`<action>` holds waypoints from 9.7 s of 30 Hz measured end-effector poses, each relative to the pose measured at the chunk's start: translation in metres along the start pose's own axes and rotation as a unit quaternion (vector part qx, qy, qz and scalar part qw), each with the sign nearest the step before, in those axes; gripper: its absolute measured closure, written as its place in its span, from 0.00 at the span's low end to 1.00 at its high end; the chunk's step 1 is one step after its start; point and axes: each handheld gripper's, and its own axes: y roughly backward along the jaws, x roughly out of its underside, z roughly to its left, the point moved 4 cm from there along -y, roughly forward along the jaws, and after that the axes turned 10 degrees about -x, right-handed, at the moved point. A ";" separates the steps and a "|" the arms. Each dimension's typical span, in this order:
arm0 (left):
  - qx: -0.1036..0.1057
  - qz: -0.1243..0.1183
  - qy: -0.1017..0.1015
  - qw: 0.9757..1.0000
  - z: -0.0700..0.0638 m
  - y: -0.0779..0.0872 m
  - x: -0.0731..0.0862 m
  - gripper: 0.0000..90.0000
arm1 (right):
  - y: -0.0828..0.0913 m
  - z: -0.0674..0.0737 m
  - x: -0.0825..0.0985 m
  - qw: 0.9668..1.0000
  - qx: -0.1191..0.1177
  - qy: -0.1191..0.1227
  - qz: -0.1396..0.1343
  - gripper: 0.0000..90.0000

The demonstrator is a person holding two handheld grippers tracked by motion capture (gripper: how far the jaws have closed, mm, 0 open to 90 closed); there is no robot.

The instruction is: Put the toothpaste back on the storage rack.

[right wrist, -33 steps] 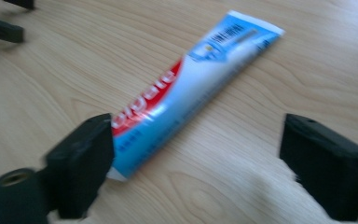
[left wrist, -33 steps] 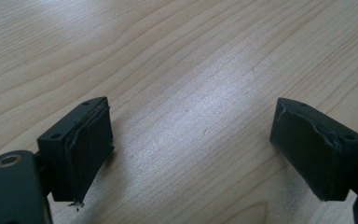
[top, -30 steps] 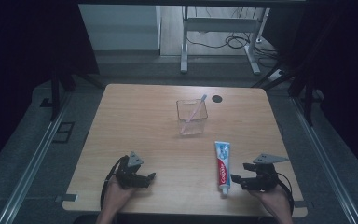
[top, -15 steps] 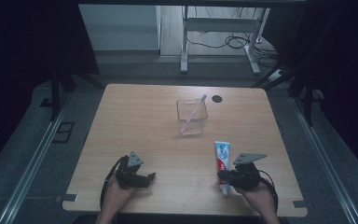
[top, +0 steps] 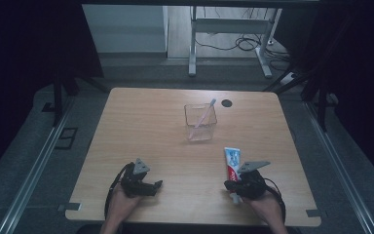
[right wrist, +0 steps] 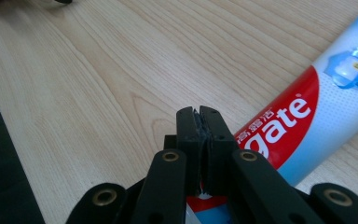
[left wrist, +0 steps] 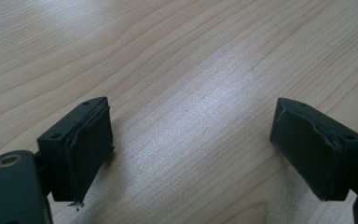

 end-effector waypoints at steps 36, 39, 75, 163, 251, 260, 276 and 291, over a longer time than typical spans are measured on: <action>0.000 0.000 -0.001 1.000 0.000 0.000 0.000 0.14 | 0.040 -0.025 -0.004 0.996 0.068 -0.031 0.044 0.55; 0.000 0.001 -0.002 1.000 0.000 0.000 0.000 0.14 | 0.038 -0.031 -0.004 0.995 0.069 -0.036 0.062 0.52; 0.001 0.001 -0.002 1.000 0.000 0.000 0.000 0.15 | -0.010 -0.052 -0.036 0.969 0.098 -0.034 0.224 0.74; 0.002 0.001 -0.006 1.000 0.000 0.001 0.000 0.15 | 0.031 -0.034 -0.139 0.998 0.024 -0.003 -0.065 0.80; 0.011 0.000 -0.013 1.000 -0.001 0.000 -0.001 0.15 | -0.052 -0.076 -0.263 0.987 0.086 0.032 -0.130 0.80; 0.011 -0.002 -0.012 1.000 -0.002 -0.001 -0.001 0.15 | -0.070 -0.077 -0.265 0.987 0.091 0.047 -0.123 0.80; 0.011 -0.002 -0.012 1.000 -0.002 -0.001 -0.001 0.15 | -0.074 -0.081 -0.261 0.984 0.104 0.065 -0.128 0.80; 0.011 -0.002 -0.012 1.000 -0.002 -0.001 -0.001 0.15 | -0.089 -0.088 -0.248 0.987 0.103 0.059 -0.107 0.79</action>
